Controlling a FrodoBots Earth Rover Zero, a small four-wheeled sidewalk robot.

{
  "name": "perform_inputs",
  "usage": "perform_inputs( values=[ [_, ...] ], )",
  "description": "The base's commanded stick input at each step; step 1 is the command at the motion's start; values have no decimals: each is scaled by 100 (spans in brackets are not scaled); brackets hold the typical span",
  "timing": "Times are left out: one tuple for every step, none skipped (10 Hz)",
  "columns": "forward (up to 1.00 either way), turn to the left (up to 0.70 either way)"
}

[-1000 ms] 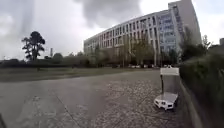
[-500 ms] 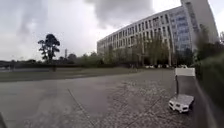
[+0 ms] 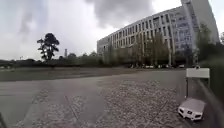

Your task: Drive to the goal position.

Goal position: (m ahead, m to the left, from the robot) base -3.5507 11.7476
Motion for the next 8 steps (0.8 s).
perform_inputs(
  values=[
    [70, 35],
    [70, 35],
    [70, 35],
    [70, 35],
    [70, 35],
    [70, 35],
    [70, 35],
    [70, 35]
  ],
)
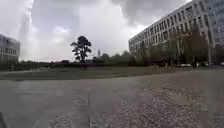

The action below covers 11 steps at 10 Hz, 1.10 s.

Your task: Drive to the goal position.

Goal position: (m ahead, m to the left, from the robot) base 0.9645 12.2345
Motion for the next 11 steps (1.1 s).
perform_inputs(
  values=[
    [70, 35],
    [70, 35],
    [70, 35],
    [70, 35],
    [70, 35],
    [70, 35],
    [70, 35],
    [70, 35],
    [70, 35],
    [70, 35],
    [70, 35]
  ],
)
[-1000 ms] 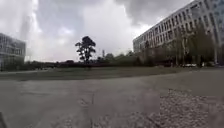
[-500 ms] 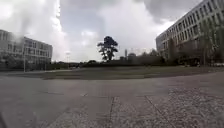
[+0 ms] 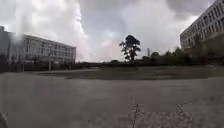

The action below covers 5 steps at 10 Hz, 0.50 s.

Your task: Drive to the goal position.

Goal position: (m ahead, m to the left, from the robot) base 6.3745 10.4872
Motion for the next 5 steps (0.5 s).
perform_inputs(
  values=[
    [70, 35],
    [70, 35],
    [70, 35],
    [70, 35],
    [70, 35]
  ],
)
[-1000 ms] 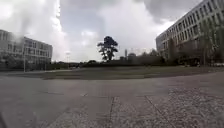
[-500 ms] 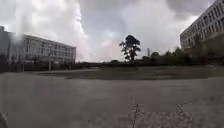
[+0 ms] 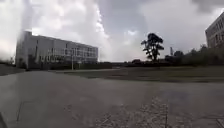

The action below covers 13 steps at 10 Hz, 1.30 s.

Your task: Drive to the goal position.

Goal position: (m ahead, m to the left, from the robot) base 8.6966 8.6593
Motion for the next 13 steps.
perform_inputs(
  values=[
    [70, 35],
    [70, 35],
    [70, 35],
    [70, 35],
    [70, 35],
    [70, 35],
    [70, 35],
    [70, 35],
    [70, 5],
    [70, 0],
    [70, 0],
    [70, 0],
    [70, 2]
  ],
)
